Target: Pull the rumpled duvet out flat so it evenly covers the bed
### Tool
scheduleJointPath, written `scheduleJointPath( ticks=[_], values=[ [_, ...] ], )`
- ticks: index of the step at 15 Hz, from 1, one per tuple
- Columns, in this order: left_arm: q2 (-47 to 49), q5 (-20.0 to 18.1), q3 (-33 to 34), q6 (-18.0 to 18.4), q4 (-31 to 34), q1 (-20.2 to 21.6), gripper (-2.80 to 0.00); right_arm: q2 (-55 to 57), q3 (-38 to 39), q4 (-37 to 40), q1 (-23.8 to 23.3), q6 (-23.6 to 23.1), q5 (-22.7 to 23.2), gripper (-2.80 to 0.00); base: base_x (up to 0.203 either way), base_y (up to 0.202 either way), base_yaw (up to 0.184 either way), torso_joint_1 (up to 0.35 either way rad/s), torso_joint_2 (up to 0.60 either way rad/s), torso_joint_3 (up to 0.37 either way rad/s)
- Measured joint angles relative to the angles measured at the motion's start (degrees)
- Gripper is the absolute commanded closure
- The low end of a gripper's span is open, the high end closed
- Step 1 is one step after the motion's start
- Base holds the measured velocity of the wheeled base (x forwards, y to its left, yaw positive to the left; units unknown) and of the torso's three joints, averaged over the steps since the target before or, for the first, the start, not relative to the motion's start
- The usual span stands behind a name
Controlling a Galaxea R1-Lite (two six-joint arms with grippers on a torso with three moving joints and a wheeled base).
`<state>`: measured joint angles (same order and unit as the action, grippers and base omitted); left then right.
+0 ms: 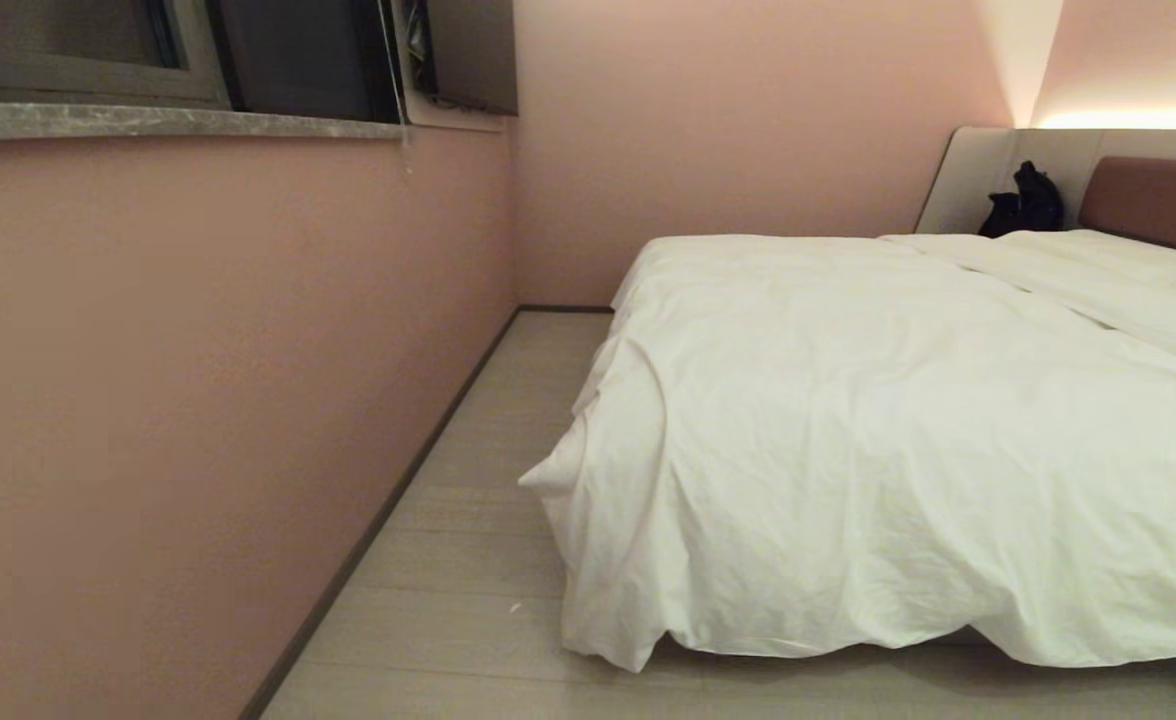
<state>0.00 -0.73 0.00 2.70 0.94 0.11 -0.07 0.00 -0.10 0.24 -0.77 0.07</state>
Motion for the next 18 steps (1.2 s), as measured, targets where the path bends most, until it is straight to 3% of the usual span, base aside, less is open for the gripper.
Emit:
scheduleJointPath(
  ticks=[18],
  values=[
    [0.0, 0.1, 0.0, -0.8, -0.1, 0.0, 0.00, 0.0, 0.0, 0.0, 0.0, 0.0, 0.0, 0.00, 0.000, 0.000, 0.000, 0.000, 0.00, 0.000]
  ],
)
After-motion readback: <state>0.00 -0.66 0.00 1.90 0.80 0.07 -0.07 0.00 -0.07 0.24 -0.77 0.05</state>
